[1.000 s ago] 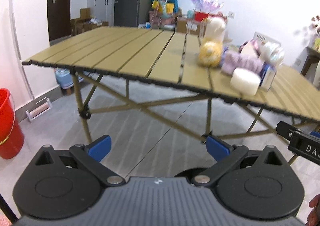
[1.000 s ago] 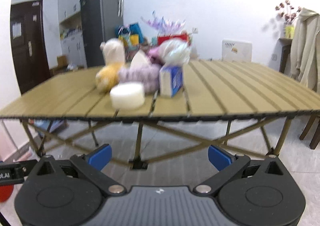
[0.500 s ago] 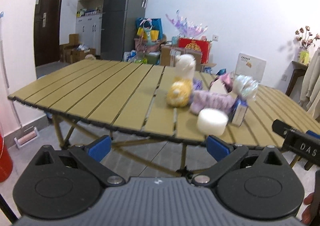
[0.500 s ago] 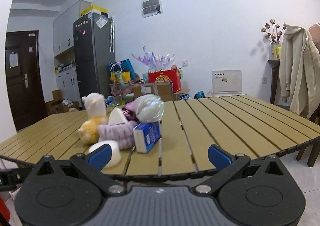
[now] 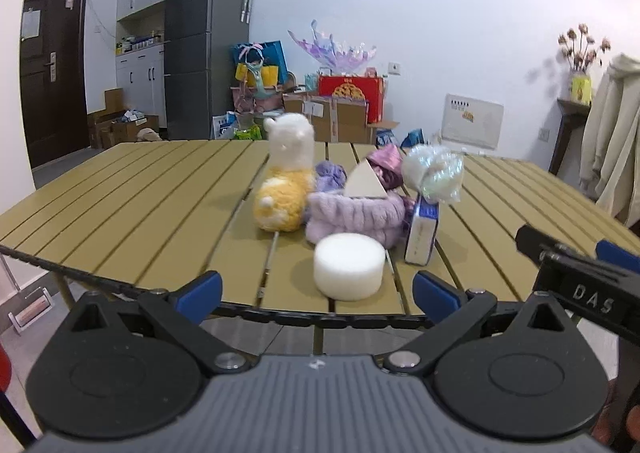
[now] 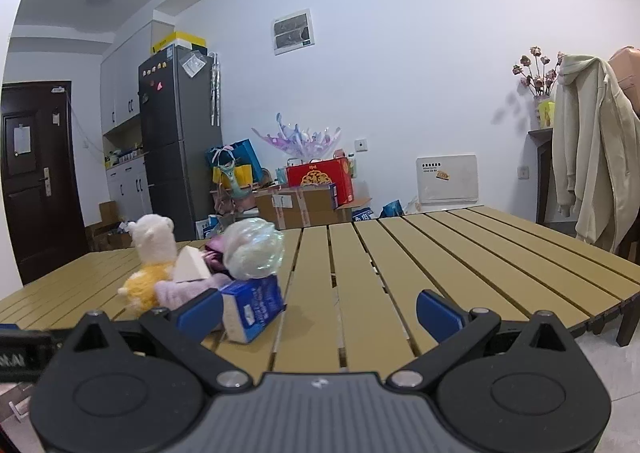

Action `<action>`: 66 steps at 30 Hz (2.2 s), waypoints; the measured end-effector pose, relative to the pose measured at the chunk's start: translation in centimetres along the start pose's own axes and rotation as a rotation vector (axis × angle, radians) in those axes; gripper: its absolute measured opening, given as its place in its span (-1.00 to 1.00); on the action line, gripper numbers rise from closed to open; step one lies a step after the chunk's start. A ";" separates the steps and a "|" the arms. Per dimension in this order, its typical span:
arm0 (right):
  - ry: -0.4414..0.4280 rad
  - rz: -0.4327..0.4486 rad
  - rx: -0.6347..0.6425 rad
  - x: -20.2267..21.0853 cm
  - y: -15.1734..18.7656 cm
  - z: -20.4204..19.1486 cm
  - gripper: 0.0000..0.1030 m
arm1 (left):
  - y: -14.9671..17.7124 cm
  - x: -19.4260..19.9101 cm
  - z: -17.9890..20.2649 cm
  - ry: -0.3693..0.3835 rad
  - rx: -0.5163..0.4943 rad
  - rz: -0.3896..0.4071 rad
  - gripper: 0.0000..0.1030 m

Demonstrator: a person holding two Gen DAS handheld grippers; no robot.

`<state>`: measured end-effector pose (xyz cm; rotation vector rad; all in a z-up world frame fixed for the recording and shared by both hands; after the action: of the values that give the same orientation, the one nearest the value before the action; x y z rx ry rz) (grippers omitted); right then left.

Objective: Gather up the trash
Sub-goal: 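Move both tools from the bin toward the items on the table, then grasp the white round sponge with the left tool, then grasp the clear plastic bag with the right tool while left holds sponge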

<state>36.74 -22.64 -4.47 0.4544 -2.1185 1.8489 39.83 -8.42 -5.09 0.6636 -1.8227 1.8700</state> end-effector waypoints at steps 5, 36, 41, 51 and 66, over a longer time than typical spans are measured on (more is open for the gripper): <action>0.016 -0.007 -0.006 -1.3 -0.3 1.2 1.00 | -0.5 -2.9 1.1 -0.010 -0.018 -0.025 1.00; -0.036 -0.048 -0.037 -8.4 -0.6 -2.6 1.00 | -2.8 -7.3 -3.4 -0.004 -0.021 0.004 0.04; -0.042 -0.031 -0.026 -8.8 -1.2 -4.5 1.00 | -3.2 -6.0 -6.1 -0.016 0.006 0.024 0.05; -0.040 -0.019 -0.046 -11.0 -3.4 -5.8 0.99 | -4.5 -5.8 -9.7 -0.040 0.048 0.049 0.05; -0.053 -0.066 -0.081 -15.5 -4.3 -5.9 -0.10 | -4.5 -7.5 -11.9 -0.065 0.068 0.030 0.05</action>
<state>52.71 -16.66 -6.32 0.5522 -2.1762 1.7270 48.12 3.73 -6.33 0.7322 -1.8259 1.9590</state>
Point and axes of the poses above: each gripper's, at about its wrist camera, not at the fingertips, and x roughly against the way its jaws point, z to its right, y to its underside, the point moved 9 cm from there along -x, roughly the way its jaws point, and after that the axes turned 11 degrees about -z, right-handed, at the moved point
